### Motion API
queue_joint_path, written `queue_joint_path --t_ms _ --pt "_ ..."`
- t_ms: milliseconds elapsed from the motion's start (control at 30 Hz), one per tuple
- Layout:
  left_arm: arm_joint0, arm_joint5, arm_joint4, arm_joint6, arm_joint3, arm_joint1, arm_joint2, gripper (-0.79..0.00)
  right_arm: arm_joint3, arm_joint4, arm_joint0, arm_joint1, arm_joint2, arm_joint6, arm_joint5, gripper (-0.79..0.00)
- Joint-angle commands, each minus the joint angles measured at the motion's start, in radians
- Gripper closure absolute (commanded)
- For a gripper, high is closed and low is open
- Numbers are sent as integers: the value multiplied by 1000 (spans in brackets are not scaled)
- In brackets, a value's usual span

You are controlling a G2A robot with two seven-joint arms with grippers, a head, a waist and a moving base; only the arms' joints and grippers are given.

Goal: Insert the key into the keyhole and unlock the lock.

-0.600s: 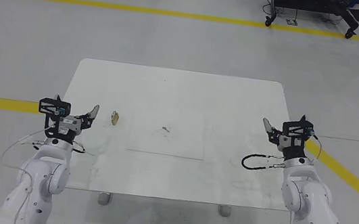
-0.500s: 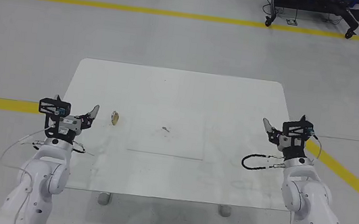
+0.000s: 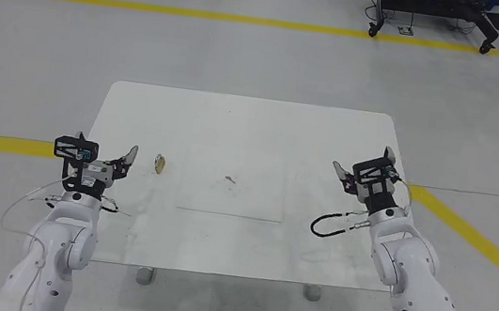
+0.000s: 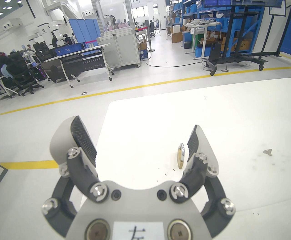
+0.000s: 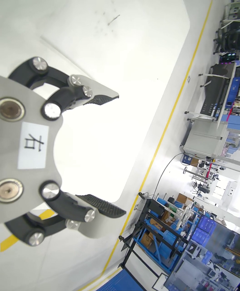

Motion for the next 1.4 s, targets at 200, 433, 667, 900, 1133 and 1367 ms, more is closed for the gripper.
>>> queue_joint_path --t_ms 200,433,667,900,1133,1367 --pt "0 0 0 0 0 0 0 -785 0 2 -1 0 3 -3 -1 -785" --pt "0 0 0 0 0 0 0 -785 0 2 -1 0 3 -3 -1 -785" --pt "0 0 0 0 0 0 0 -785 14 35 57 -4 -38 59 -77 -785" --pt "0 0 0 0 0 0 0 -785 95 85 171 -16 -138 124 -181 -785" --pt "0 0 0 0 0 0 0 -785 95 85 171 -16 -138 124 -181 -785" --pt "0 0 0 0 0 0 0 -785 104 90 178 -16 -154 140 -214 -785"
